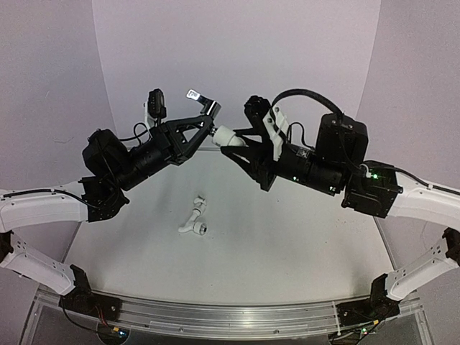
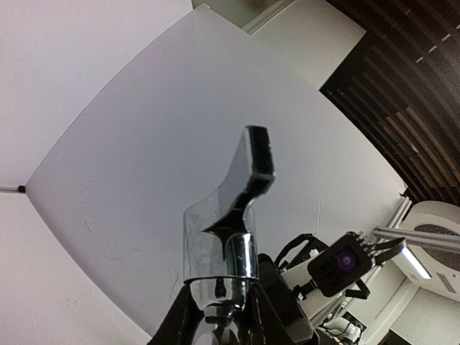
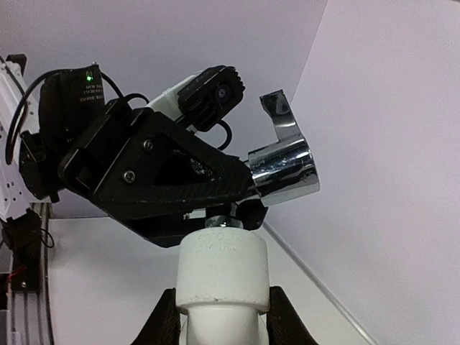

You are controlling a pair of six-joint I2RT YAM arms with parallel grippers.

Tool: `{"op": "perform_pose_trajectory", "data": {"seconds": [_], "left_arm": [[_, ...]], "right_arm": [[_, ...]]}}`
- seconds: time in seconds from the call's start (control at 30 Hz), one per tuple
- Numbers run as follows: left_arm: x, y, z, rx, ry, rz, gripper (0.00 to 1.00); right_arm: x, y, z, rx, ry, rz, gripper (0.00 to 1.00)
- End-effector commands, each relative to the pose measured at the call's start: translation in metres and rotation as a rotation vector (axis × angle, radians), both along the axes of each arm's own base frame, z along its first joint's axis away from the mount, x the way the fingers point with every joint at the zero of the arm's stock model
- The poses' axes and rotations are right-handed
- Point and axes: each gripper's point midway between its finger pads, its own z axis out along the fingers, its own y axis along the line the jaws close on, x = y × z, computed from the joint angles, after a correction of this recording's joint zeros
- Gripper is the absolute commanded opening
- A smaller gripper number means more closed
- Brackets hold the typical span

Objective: Install the water faucets

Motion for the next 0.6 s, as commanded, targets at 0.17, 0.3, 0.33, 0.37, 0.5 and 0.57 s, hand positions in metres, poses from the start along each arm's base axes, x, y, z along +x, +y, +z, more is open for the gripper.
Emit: {"op": "perform_pose_trajectory", "data": {"seconds": [0.17, 0.3, 0.33, 0.37, 0.5, 0.57], "left_arm": [[-0.056, -0.026, -0.027, 0.133, -0.210, -0.234, 0.00], [-0.065, -0.023, -0.026, 0.133, -0.277, -0.252, 0.00], [-0.066, -0.023, -0.027, 0.139, -0.284, -0.251, 0.00], [-0.066, -0.022, -0.027, 0.142, -0.287, -0.250, 0.00], [-0.061, -0.024, -0.028, 0.154, -0.252, -0.233, 0.00], [-0.052, -0.024, -0.027, 0.150, -0.193, -0.202, 0.00]], "right_arm": [[-0.028, -0.017, 0.111, 0.508, 0.384, 0.270, 0.00], [-0.010, -0.023, 0.112, 0.580, 0.558, 0.294, 0.00], [-0.006, -0.025, 0.112, 0.595, 0.589, 0.293, 0.00], [-0.004, -0.026, 0.113, 0.610, 0.616, 0.292, 0.00], [-0.007, -0.026, 0.115, 0.621, 0.661, 0.322, 0.00], [-0.009, -0.025, 0.112, 0.607, 0.659, 0.331, 0.11]]}}
